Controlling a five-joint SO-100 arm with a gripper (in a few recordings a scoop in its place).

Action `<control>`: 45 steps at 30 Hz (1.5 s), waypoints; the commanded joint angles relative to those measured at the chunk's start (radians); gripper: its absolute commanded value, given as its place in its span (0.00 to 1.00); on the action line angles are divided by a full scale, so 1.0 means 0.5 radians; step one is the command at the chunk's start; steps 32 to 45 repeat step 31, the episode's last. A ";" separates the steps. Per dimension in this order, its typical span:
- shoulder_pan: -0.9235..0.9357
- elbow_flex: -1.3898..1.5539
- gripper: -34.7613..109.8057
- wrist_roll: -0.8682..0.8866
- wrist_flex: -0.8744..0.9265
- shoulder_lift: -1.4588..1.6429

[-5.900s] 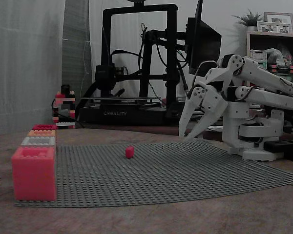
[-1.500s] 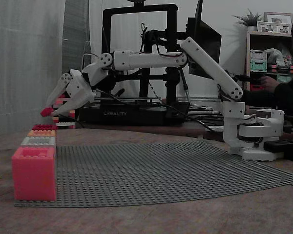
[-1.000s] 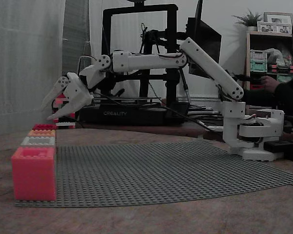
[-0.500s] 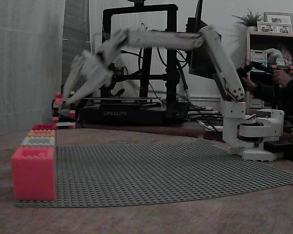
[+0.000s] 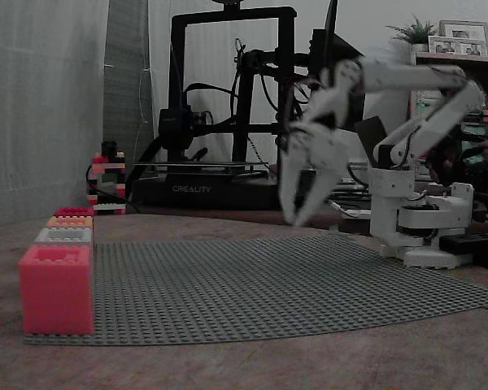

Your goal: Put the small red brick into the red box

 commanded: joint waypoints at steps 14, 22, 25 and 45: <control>-0.150 0.540 0.24 0.067 0.331 1.307; -0.147 0.546 0.24 0.083 0.347 1.325; -0.147 0.546 0.24 0.083 0.347 1.325; -0.147 0.546 0.24 0.083 0.347 1.325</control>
